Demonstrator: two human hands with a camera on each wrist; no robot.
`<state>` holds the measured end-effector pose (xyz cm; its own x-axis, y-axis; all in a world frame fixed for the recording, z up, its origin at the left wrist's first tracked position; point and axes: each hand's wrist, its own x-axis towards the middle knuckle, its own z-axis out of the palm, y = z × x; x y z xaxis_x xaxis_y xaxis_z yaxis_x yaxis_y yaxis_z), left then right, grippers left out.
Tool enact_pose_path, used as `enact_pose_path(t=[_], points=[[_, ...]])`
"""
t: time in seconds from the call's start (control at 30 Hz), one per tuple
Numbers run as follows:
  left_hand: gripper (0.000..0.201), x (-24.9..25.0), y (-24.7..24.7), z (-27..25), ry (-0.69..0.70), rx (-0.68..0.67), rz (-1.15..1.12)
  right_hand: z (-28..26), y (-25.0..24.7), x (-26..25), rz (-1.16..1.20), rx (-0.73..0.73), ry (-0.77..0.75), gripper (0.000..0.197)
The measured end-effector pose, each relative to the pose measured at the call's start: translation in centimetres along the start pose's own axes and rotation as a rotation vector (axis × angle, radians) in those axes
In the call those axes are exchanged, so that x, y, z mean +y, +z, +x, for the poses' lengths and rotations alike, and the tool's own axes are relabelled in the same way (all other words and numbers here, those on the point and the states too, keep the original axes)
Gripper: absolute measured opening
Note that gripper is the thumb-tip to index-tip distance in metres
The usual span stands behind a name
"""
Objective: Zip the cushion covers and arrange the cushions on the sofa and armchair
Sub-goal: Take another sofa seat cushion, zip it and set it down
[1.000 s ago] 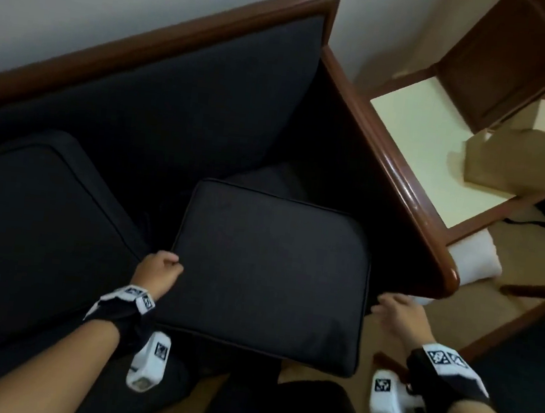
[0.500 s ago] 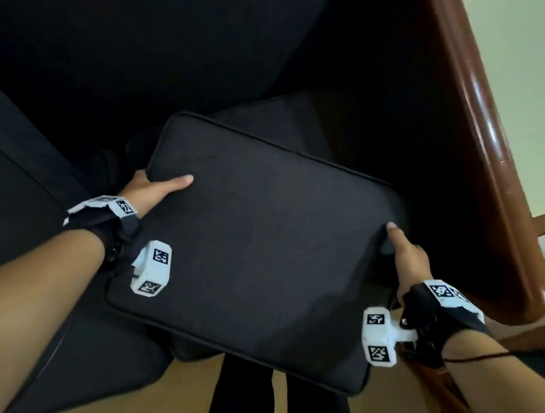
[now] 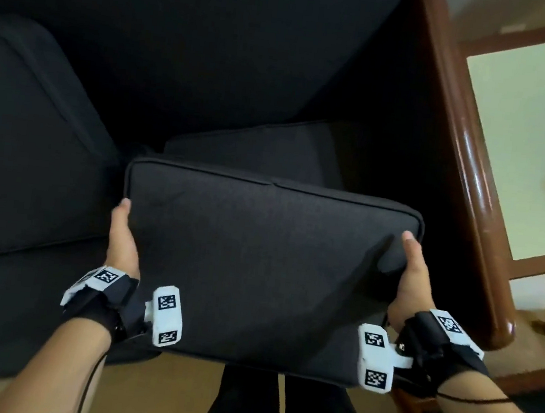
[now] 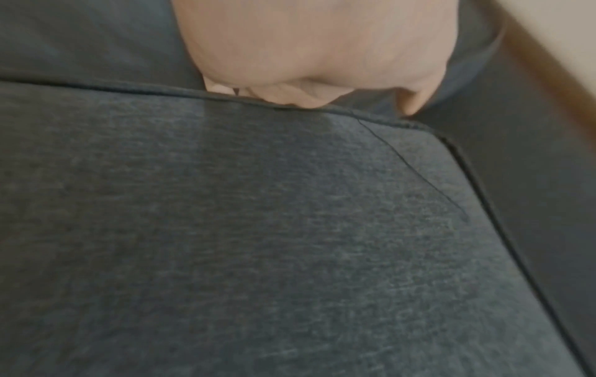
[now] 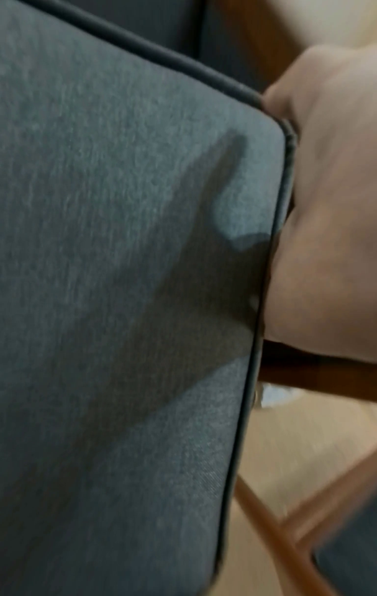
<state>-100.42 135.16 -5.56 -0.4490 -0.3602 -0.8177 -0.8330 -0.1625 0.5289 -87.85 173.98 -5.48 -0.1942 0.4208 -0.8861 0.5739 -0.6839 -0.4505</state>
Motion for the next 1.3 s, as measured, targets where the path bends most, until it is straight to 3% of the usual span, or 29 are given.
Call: enact_pose_path(t=[0.07,0.17,0.3,0.37,0.47,0.57,0.67,0.73,0.8,0.87,0.97,1.07,1.17,1.3], points=[[0.084,1.2,-0.5,-3.6,0.076,0.019,-0.082,-2.5,0.3,-1.6,0.058,-0.08,-0.041,0.069],[0.088,3.0,-2.1,-7.9,0.167,0.027,-0.13,-6.3,0.0,-4.6,0.137,-0.183,-0.116,0.081],[0.057,2.9,-4.6,-12.7,0.227,0.088,-0.247,-9.0,-0.9,-7.0,0.198,-0.155,-0.291,0.051],[0.044,2.0,-6.1,-14.3,0.191,0.107,-0.282,-10.1,-1.1,-7.5,0.199,-0.21,-0.272,0.048],[0.022,0.0,-7.7,-15.3,0.143,0.094,-0.232,-11.5,-1.3,-8.3,0.104,-0.171,-0.257,0.036],[0.03,-0.3,-8.2,-15.9,0.109,0.032,-0.176,-12.2,-1.1,-9.0,0.058,-0.085,-0.298,0.024],[0.056,0.4,-8.0,-15.8,0.127,0.05,-0.114,-12.9,-0.5,-8.8,-0.087,0.029,-0.765,0.01],[0.055,0.9,-7.6,-15.9,0.204,0.142,-0.029,-14.2,1.0,-7.8,-0.198,0.001,-1.033,0.005],[0.046,1.3,-7.2,-16.4,0.342,0.254,0.137,-15.9,3.2,-6.4,-0.335,-0.046,-1.212,0.012],[0.042,1.3,-7.0,-16.9,0.395,0.28,0.22,-17.9,6.2,-4.7,-0.528,-0.155,-1.316,0.026],[0.044,0.7,-7.9,-17.0,0.4,0.232,0.255,-21.6,11.2,-0.9,-0.892,-0.501,-1.34,0.054],[0.046,0.1,-9.1,-16.5,0.403,0.141,0.257,-24.2,15.2,4.2,-1.5,-0.719,-1.371,0.092],[0.048,-0.5,-10.2,-16.3,0.373,0.05,0.228,-25.2,17.7,8.4,-1.903,-0.573,-1.493,0.116],[0.049,-1.0,-11.6,-15.2,0.355,-0.081,0.207,-25.3,20.1,10.9,-2.046,-0.354,-1.522,0.127]])
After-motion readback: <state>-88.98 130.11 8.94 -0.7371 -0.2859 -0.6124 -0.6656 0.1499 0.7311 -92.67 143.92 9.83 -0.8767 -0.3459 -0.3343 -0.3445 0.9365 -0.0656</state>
